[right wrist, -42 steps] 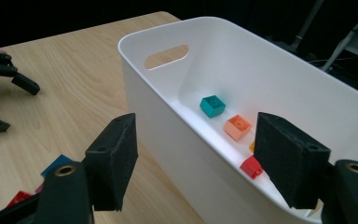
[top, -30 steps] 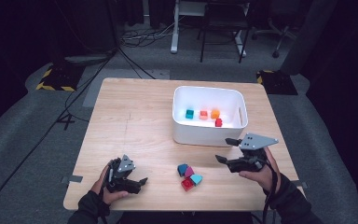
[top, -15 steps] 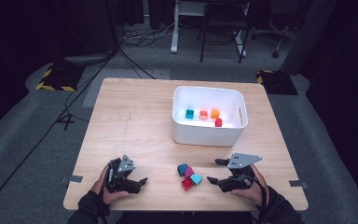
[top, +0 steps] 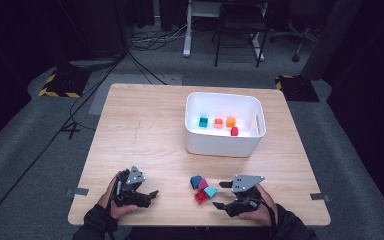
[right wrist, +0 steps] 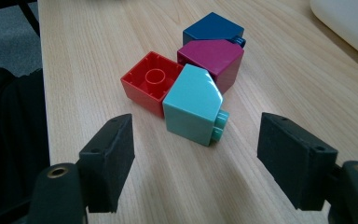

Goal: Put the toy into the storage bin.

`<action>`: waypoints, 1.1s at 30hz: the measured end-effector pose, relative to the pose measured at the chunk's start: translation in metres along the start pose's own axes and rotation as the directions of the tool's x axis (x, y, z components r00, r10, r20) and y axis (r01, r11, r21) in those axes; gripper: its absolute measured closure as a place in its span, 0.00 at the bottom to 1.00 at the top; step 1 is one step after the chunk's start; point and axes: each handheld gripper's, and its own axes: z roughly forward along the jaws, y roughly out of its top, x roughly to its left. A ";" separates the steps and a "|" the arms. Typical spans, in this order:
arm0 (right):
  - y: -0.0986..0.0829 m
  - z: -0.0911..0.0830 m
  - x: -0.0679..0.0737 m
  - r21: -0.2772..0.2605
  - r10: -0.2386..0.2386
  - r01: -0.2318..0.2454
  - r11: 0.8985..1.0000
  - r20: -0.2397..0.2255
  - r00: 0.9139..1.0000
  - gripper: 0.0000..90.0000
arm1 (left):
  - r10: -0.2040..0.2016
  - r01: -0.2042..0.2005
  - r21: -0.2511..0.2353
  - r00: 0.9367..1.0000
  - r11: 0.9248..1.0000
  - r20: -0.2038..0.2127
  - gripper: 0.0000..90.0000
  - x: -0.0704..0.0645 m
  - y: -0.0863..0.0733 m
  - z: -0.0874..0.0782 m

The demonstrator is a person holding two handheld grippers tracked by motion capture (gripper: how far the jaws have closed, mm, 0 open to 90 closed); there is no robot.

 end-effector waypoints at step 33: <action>-0.009 0.000 -0.012 -0.023 -0.004 0.005 1.000 0.060 0.998 0.62 | -0.001 0.001 0.000 1.000 1.000 -0.002 0.13 0.000 0.000 0.000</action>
